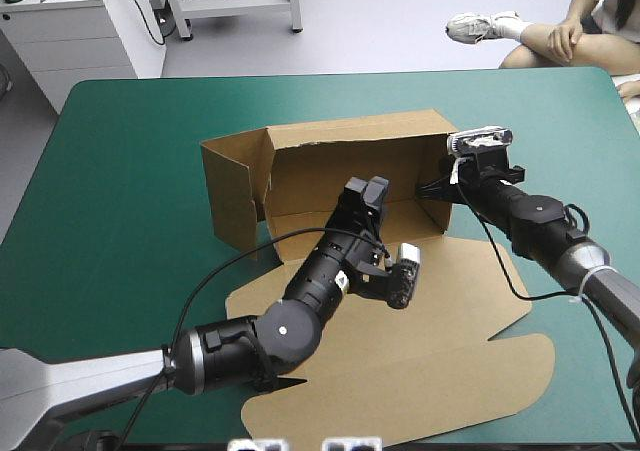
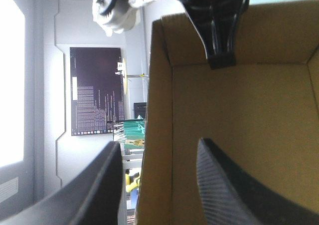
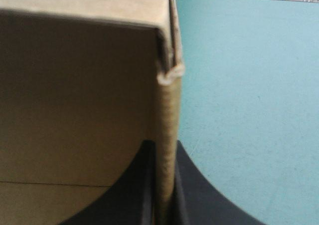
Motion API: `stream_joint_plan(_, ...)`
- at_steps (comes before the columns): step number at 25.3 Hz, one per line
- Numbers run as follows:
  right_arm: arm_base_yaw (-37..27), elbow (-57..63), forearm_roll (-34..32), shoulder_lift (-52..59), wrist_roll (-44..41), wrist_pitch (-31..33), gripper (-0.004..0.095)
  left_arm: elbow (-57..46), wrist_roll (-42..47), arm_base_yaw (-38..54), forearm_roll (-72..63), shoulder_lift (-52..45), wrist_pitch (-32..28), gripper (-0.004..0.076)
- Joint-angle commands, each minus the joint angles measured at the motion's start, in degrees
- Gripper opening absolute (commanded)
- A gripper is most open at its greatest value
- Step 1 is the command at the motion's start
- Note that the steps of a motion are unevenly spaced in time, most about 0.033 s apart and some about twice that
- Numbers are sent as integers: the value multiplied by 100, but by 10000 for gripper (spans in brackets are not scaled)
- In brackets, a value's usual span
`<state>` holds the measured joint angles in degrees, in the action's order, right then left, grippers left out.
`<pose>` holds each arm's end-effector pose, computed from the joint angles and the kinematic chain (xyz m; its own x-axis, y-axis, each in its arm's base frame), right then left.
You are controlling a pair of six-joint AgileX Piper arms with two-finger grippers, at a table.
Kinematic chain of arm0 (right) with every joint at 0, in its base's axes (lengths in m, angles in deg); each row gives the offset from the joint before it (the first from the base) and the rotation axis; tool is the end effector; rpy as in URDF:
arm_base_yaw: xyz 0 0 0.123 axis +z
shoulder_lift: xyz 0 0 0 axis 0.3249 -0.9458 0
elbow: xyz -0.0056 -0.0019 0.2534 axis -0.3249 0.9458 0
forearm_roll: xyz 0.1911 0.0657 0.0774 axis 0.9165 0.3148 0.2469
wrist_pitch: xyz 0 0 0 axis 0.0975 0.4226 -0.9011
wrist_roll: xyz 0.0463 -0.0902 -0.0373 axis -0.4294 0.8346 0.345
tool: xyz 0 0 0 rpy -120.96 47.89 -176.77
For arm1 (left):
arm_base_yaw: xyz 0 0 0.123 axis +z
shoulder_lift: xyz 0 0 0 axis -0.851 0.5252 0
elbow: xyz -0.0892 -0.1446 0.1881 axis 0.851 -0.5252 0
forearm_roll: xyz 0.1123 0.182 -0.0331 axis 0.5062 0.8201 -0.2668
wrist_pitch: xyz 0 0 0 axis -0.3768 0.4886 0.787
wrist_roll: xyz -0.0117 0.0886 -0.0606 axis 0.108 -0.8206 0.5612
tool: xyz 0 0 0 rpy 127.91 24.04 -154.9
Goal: Fold the box
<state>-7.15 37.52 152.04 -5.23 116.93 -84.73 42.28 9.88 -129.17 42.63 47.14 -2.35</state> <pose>0.3051 0.0690 0.2436 -0.4815 -0.0534 -0.8748 -0.2218 0.9731 0.0627 0.1652 -0.2770 0.3025 0.5322 0.8450 -0.0521 0.1988 -0.0649 0.9779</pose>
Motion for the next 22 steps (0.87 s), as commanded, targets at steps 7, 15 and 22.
stream_joint_plan(7,-628,-792,-4057,-392,-4229,2457,-17,431,96,-319,-1968,-223,944,15)
stream_joint_plan(15,-637,-2074,-6097,-594,-5994,3865,-18,1614,-465,152,-4544,-602,872,15)
stream_joint_plan(22,-641,-2121,-6316,-594,-5994,4286,-18,1935,-2987,2141,-8526,-1370,713,15)
